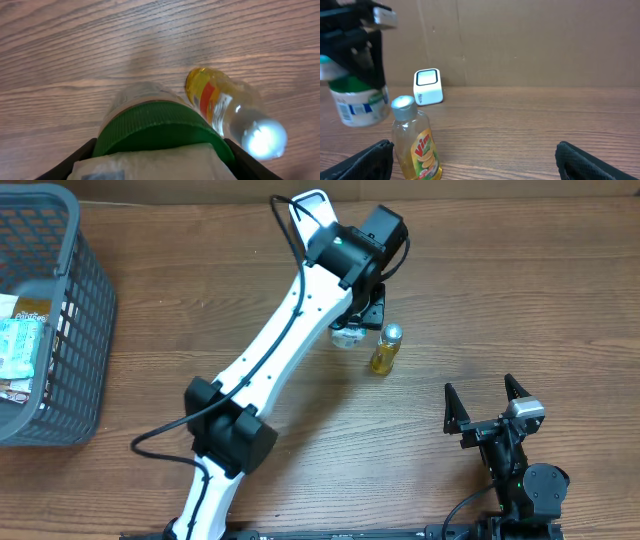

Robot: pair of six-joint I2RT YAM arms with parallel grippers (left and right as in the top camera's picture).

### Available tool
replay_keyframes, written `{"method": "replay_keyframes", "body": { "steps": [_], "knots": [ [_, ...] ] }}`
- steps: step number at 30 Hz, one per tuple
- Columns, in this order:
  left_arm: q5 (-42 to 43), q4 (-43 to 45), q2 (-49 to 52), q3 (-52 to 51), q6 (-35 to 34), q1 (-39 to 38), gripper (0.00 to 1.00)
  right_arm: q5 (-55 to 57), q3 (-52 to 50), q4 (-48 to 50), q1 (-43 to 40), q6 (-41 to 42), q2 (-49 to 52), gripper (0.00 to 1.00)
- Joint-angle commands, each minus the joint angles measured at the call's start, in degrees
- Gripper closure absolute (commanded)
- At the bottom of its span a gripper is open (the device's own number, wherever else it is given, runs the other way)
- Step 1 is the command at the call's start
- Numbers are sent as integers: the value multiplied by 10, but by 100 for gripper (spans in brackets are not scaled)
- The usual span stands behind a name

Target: Scan the item barcode

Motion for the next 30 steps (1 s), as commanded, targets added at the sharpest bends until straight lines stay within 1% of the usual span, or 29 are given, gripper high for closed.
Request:
{"method": "replay_keyframes", "body": {
  "steps": [1,13,20,30],
  "knots": [
    [3,10,4,1,-8,-10,60,-3,-6,3,-2,2,-4,0],
    [2,23,28,1,-8,-24,59,-3,-6,3,-2,2,-4,0],
    [3,41,28,-3,-10,-24,55,-3,-6,3,-2,2,-4,0],
    [3,47,28,-7,-21,-29,54,-3,-6,3,-2,2,-4,0]
  ]
}}
